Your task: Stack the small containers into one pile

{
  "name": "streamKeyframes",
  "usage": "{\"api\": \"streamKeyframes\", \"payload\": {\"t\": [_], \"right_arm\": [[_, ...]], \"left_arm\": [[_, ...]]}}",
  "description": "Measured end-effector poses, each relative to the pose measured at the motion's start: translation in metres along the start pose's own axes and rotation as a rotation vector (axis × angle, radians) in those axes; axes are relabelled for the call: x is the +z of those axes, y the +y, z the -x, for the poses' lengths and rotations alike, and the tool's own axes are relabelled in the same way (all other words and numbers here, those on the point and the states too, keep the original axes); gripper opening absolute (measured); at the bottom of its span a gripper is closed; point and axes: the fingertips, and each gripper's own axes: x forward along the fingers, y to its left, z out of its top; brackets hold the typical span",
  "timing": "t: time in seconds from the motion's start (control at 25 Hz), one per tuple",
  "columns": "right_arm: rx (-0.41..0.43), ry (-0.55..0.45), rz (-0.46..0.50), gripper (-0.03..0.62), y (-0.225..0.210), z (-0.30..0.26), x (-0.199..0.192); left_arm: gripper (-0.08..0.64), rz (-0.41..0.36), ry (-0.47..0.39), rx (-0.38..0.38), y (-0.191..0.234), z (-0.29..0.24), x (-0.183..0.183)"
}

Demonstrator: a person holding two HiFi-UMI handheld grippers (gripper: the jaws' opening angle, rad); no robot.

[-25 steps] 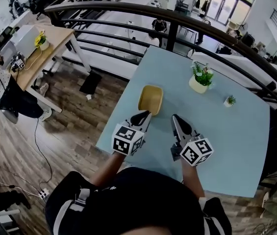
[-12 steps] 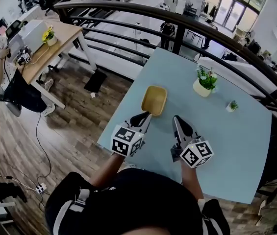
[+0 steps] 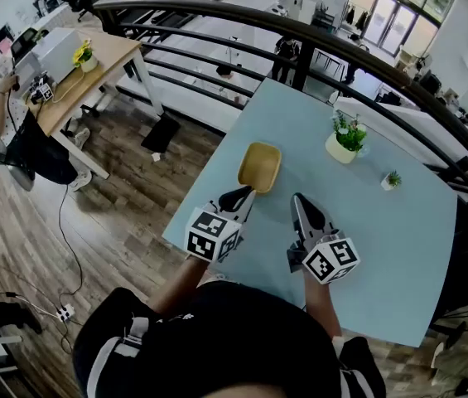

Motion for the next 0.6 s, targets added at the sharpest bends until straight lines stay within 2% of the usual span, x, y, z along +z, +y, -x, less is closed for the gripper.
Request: {"api": "streamKeyframes", "payload": {"t": [0.6], "right_arm": [[0.017,-0.011,-0.027,0.005,-0.0014,0.0037,-0.0012]], "left_arm": [[0.032,0.004,0.009,0.017,-0.0015,0.0002,-0.0028]]}}
